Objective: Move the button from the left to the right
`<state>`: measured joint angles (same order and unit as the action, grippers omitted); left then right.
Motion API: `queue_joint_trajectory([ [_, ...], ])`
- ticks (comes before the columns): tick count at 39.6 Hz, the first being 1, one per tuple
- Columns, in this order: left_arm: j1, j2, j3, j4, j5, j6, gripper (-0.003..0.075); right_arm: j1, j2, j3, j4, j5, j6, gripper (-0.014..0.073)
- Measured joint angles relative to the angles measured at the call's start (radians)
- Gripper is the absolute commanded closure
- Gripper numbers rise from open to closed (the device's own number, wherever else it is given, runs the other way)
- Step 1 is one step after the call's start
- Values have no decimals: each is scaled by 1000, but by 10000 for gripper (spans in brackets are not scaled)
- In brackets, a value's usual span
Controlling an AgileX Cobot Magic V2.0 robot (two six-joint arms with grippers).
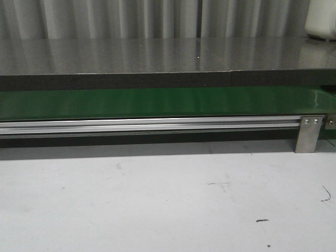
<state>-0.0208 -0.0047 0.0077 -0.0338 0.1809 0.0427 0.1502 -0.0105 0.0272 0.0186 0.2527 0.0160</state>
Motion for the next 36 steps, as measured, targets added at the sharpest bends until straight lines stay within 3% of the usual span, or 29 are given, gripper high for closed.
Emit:
queue_joint_trajectory([
  [12, 0, 0, 0, 0, -19, 0, 741, 0, 0, 0, 0, -28, 0, 661],
  [20, 0, 0, 0, -47, -303, 0, 741, 0, 0, -29, 0, -133, 0, 661],
  [24, 0, 0, -22, -53, -368, 0, 741, 0, 0, -121, 0, -125, 0, 661],
  [30, 0, 31, -194, -56, -221, 0, 741, 0, 58, -323, 0, -43, 2, 661],
  [36, 0, 204, -378, -48, -8, 0, 741, 0, 252, -468, 0, 65, 13, 661],
])
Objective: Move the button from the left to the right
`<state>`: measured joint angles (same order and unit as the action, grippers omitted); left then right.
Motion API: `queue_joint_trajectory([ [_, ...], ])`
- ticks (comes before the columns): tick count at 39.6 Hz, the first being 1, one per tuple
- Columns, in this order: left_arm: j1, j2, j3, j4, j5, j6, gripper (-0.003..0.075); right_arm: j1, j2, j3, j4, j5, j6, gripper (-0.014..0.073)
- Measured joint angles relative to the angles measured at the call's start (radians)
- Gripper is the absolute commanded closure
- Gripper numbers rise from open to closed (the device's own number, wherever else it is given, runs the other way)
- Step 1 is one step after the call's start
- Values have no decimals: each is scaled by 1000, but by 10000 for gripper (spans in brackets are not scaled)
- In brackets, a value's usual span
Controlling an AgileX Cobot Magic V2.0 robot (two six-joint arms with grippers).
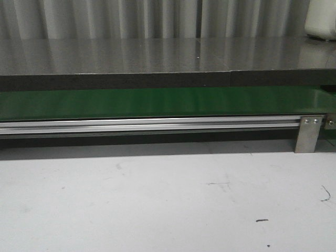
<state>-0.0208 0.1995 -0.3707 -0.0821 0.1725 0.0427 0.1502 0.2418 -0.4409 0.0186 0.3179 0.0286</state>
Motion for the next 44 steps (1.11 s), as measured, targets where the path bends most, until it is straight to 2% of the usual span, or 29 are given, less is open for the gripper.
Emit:
queue_joint_trajectory([
  [8, 0, 189, -96, 16, 93, 0, 733, 0, 191, -54, 0, 29, 4, 654],
  [10, 0, 205, -97, 18, 98, 0, 683, 0, 203, -54, 0, 34, 4, 604],
  [12, 0, 208, -97, 18, 102, 0, 580, 0, 205, -54, 0, 37, 6, 496],
  [16, 0, 210, -98, 19, 104, 0, 246, 0, 205, -54, 0, 37, 6, 148],
  [17, 0, 210, -98, 19, 106, 0, 170, 0, 205, -54, 0, 37, 6, 95],
  [20, 0, 210, -98, 19, 111, 0, 10, 0, 205, -54, 0, 35, 7, -80],
  [22, 0, 210, -98, 19, 115, 0, 38, 0, 205, -54, 0, 29, 7, -52],
  [30, 0, 210, -98, 19, 126, 0, 101, 0, 205, -54, 0, 18, 8, -52],
  [44, 0, 272, -136, 20, 93, 0, 125, 0, 205, -54, 0, 17, 8, -52],
])
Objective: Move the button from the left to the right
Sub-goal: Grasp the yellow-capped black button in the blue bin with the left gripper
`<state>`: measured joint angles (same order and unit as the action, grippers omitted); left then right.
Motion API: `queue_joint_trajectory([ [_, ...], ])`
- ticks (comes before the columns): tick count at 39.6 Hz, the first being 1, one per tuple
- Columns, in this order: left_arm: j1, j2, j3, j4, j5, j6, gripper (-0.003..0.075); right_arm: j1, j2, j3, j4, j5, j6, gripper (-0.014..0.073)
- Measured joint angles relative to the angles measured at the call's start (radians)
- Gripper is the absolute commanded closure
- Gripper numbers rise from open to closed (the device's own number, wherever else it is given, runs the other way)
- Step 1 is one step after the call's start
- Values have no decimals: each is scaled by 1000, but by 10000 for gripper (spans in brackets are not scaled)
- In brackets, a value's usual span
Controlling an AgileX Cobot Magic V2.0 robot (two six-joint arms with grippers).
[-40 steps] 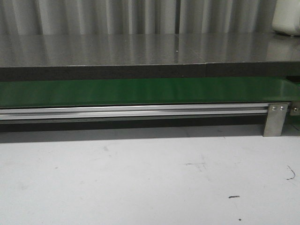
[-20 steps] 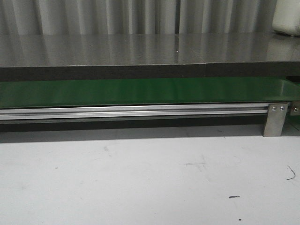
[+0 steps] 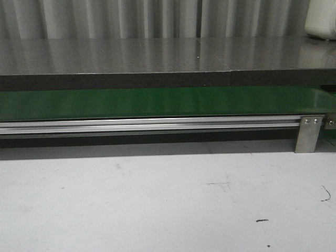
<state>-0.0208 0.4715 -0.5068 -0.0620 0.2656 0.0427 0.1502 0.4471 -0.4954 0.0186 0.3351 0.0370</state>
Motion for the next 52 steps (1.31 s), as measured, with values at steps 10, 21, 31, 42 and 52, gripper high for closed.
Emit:
queue_joint_trajectory([
  [10, 40, 304, -250, 62, 76, 0, 125, 0, 0, 0, 0, -2, 0, -52],
  [21, 213, 670, -646, 75, 362, -1, 125, 0, 0, 0, 0, -2, 0, -52],
  [31, 427, 968, -855, 74, 469, 1, 125, 0, 0, 0, 0, -2, 0, -52],
  [42, 516, 1256, -942, 78, 527, 153, 125, 0, 0, 0, 0, -2, 0, -52],
  [52, 599, 1488, -1043, 74, 551, 243, 125, 0, 0, 0, 0, -2, 0, -52],
])
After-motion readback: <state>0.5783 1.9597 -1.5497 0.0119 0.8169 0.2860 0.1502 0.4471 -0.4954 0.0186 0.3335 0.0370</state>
